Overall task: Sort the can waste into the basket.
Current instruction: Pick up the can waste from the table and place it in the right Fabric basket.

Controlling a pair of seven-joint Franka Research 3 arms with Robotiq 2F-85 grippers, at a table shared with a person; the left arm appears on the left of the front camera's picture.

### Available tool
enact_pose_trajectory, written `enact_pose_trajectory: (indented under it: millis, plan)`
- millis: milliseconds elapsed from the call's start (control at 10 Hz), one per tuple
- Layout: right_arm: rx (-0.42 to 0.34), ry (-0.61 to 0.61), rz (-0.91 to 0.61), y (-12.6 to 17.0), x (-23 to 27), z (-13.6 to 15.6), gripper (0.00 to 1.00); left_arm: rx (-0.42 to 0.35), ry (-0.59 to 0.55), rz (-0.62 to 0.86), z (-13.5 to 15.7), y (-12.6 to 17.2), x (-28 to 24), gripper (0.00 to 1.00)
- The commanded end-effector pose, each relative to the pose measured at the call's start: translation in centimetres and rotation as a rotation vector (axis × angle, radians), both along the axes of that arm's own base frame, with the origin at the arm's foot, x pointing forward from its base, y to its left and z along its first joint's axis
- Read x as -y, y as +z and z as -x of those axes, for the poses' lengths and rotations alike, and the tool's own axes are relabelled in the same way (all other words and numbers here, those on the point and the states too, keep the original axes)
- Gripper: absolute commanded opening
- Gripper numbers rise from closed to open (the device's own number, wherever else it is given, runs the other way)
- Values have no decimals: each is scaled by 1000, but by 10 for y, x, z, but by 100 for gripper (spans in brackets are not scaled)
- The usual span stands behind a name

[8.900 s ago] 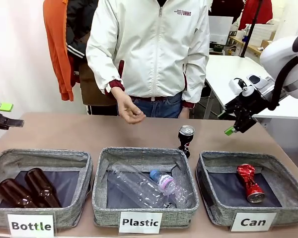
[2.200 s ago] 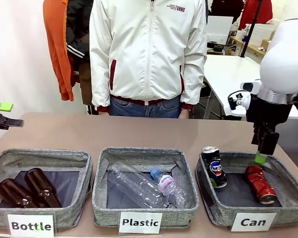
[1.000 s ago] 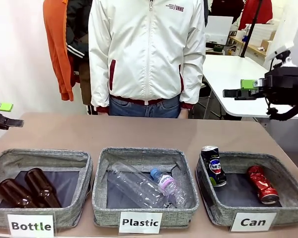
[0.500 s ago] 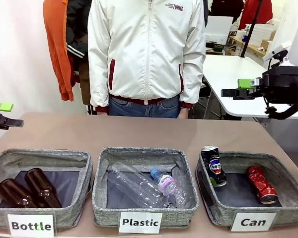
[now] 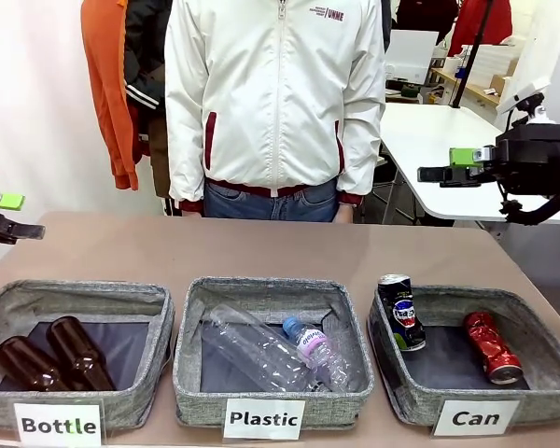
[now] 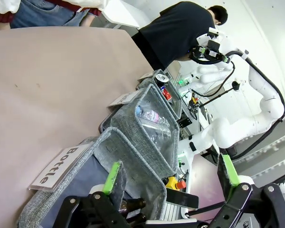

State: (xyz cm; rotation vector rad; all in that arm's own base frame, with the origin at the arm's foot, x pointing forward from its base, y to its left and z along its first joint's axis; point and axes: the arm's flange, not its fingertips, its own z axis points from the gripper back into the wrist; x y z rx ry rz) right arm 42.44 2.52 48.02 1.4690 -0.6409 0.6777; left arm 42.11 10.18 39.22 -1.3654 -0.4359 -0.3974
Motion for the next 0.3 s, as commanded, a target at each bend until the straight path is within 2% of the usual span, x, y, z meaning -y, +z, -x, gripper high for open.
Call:
enact_pose_trajectory:
  millis: [0, 200]
  plan:
    - [12, 10, -3, -1, 1, 3, 100, 1, -5, -11, 2, 2, 1, 100]
    - [12, 10, -3, -1, 1, 3, 100, 1, -5, -11, 2, 2, 1, 100]
